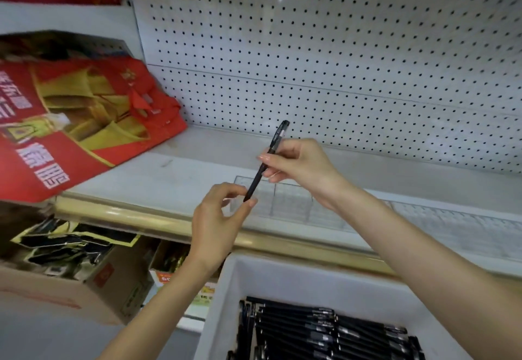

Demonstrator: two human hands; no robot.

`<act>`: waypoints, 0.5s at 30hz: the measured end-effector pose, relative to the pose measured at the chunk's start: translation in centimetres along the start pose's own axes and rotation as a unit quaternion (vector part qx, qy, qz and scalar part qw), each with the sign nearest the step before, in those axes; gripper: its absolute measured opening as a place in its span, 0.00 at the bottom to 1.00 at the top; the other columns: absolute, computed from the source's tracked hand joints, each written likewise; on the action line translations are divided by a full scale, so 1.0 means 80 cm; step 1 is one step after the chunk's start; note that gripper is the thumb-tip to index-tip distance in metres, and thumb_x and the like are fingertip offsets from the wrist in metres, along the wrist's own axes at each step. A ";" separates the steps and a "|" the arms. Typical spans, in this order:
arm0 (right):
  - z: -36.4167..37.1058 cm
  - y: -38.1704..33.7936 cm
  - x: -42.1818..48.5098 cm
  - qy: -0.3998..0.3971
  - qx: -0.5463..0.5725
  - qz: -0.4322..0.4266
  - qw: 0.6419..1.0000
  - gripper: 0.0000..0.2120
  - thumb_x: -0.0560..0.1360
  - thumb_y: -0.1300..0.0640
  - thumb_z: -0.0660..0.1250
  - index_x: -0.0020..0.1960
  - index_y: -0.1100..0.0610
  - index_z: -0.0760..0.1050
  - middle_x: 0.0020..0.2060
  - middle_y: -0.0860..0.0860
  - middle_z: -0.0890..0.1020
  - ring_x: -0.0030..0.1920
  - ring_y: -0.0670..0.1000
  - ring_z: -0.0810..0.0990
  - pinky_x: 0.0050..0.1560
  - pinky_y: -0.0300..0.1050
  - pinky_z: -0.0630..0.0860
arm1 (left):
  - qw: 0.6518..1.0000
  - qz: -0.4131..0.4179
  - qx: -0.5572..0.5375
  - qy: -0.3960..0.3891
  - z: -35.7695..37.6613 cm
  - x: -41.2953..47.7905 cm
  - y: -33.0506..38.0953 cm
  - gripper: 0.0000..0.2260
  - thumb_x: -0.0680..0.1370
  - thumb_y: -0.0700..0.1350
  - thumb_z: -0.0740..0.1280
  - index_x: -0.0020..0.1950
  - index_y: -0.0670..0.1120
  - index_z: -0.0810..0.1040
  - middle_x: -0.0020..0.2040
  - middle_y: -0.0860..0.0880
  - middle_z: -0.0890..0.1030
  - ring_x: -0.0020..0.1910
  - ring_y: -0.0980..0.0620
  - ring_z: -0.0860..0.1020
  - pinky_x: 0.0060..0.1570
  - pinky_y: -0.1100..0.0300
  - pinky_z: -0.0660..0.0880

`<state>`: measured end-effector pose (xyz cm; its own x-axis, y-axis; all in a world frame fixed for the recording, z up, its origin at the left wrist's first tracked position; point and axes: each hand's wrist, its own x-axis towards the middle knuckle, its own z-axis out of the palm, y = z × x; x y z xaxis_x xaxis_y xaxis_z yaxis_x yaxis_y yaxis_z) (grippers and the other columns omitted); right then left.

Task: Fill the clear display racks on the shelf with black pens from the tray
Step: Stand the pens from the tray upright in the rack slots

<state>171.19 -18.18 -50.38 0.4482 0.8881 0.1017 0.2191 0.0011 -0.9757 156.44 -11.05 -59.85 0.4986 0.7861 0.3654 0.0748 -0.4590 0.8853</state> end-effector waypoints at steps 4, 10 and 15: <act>0.003 -0.010 0.037 0.054 -0.043 -0.056 0.996 0.04 0.76 0.68 0.66 0.50 0.62 0.76 0.36 0.54 0.80 0.31 0.42 0.81 0.34 0.34 0.77 | 0.997 -0.014 0.068 -0.040 -0.010 0.016 -0.023 0.24 0.77 0.62 0.62 0.70 0.54 0.68 0.66 0.60 0.70 0.64 0.60 0.69 0.62 0.60 0.67; 0.014 0.006 0.069 0.073 -0.131 -0.060 0.987 0.06 0.76 0.67 0.67 0.47 0.59 0.72 0.36 0.52 0.79 0.32 0.44 0.82 0.34 0.36 0.78 | 0.979 0.026 0.150 -0.132 -0.012 0.012 -0.046 0.29 0.78 0.66 0.54 0.77 0.57 0.55 0.75 0.61 0.61 0.71 0.64 0.61 0.65 0.61 0.65; 0.024 0.018 0.077 0.049 -0.162 -0.054 0.984 0.08 0.76 0.67 0.67 0.44 0.55 0.72 0.36 0.53 0.79 0.34 0.49 0.82 0.34 0.36 0.78 | 0.969 0.056 0.207 -0.123 -0.007 0.012 -0.055 0.33 0.76 0.69 0.48 0.78 0.58 0.51 0.75 0.60 0.63 0.66 0.57 0.70 0.57 0.61 0.68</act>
<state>172.59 -11.82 -51.51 0.4855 0.8420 0.2350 0.5273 -0.0677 -0.8470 156.09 -8.04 -63.28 0.7110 0.6221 0.3277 0.3229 -0.7029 0.6338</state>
